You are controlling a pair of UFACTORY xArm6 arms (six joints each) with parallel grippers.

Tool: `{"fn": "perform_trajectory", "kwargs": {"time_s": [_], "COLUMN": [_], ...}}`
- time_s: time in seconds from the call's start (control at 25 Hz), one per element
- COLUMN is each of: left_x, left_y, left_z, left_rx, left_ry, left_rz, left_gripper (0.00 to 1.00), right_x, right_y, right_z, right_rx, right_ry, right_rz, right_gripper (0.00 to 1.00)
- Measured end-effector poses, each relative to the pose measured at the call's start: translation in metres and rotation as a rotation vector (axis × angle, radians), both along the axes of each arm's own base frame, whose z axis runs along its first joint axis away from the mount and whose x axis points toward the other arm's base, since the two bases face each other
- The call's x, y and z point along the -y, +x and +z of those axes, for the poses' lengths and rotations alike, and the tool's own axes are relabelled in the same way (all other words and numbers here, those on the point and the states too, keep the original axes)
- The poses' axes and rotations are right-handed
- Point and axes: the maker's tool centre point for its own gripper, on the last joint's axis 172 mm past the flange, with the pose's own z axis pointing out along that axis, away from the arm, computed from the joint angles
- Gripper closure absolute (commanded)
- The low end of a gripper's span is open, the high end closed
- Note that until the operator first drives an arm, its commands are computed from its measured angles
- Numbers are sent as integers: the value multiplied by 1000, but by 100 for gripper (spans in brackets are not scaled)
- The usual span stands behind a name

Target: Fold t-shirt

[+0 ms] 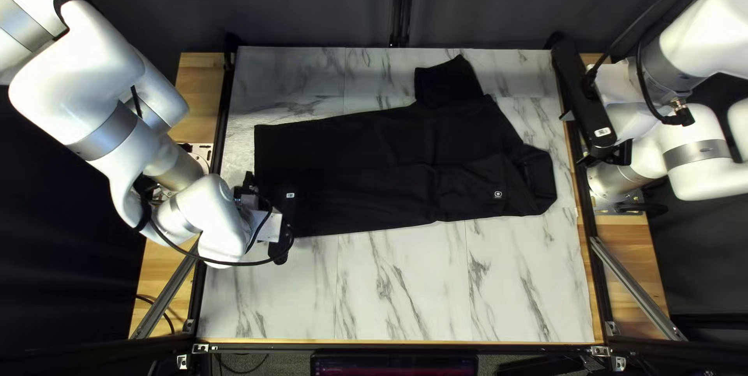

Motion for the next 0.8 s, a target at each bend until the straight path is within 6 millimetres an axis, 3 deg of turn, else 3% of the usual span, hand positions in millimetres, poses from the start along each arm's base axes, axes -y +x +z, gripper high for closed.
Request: {"fn": "perform_trajectory", "kwargs": {"time_s": [0.56, 0.8], "left_x": [37, 37], "left_y": [23, 19], "left_z": [11, 14], "left_rx": [88, 104], "left_ry": [-14, -9], "left_rz": [-57, -65], "left_gripper": [0, 0], "right_x": [0, 0], "right_y": [0, 0], "right_z": [0, 0], "right_rx": [0, 0], "right_ry": [0, 0], "right_rz": [0, 0], "right_gripper": [0, 0]}}
